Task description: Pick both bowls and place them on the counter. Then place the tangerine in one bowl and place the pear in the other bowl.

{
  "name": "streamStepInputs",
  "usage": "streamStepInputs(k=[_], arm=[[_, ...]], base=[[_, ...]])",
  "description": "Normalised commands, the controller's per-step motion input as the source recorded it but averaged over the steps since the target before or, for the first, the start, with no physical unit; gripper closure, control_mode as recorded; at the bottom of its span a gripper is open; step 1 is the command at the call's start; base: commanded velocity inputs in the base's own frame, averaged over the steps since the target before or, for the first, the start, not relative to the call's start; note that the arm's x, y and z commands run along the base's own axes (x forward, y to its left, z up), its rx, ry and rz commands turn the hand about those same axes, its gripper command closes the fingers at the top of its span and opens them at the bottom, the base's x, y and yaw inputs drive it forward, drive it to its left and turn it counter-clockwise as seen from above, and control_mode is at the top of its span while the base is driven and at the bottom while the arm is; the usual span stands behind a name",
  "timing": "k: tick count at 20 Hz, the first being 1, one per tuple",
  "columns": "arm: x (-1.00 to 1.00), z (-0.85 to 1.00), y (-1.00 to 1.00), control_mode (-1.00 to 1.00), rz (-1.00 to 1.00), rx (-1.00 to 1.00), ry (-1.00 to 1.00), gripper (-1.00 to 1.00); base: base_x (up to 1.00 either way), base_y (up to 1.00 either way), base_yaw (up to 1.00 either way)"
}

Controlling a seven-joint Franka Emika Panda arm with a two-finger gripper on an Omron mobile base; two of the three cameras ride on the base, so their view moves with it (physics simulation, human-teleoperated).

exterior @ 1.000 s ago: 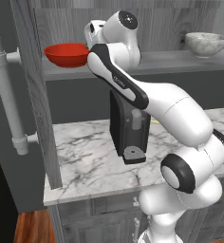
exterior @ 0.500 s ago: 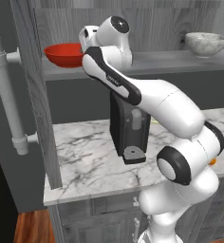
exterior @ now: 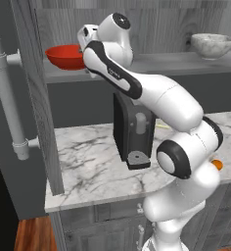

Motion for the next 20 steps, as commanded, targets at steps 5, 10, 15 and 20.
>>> streamStepInputs(k=[5,10,15,20], arm=[[0.24,0.00,0.21,-1.00,0.04,-0.02,0.04,-1.00],[0.21,0.00,0.08,-1.00,0.01,0.00,0.00,-1.00],[0.18,0.00,0.00,-1.00,0.01,0.00,0.02,-1.00],[0.08,-0.01,0.00,-1.00,0.00,-0.01,0.05,-1.00]], base=[[0.00,0.00,0.00],[0.00,0.00,0.00],[0.00,0.00,0.00],[0.00,0.00,0.00]])
